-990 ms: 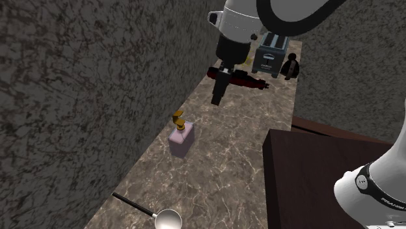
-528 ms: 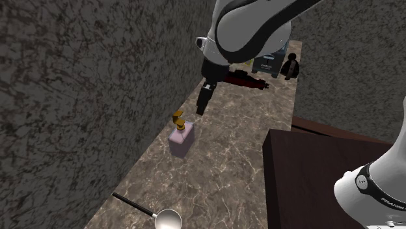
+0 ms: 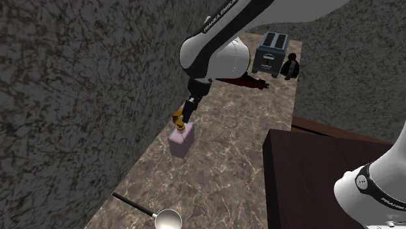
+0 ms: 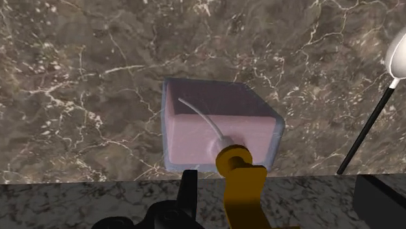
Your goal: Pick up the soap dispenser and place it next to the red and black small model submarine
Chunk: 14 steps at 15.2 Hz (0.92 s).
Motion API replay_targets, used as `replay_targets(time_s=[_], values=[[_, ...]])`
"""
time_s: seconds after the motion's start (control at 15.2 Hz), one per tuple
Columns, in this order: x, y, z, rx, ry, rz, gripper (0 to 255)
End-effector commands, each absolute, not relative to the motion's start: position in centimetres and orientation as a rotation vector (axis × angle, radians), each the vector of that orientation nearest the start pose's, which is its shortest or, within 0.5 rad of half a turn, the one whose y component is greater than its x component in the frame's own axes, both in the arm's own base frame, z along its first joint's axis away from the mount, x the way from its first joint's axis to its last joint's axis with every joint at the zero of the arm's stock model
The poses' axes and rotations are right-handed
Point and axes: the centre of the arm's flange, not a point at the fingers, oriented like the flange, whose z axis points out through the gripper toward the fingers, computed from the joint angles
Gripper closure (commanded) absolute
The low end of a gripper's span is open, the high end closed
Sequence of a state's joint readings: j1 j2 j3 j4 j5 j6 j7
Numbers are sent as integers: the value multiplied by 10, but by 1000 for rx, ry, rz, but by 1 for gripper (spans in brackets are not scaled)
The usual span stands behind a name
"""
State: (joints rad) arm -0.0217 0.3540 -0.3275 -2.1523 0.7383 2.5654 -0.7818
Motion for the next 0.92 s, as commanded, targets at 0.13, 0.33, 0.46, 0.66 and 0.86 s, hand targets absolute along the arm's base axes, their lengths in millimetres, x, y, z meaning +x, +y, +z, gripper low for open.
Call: replay_targets(time_s=[0.13,0.33,0.46,0.66,0.86], values=[[551,-208,218,-2882,232,-385,0],[555,-205,203,-2882,232,-385,0],[558,-203,194,-2882,232,-385,0],[559,-202,191,-2882,232,-385,0],[559,-202,191,-2882,232,-385,0]])
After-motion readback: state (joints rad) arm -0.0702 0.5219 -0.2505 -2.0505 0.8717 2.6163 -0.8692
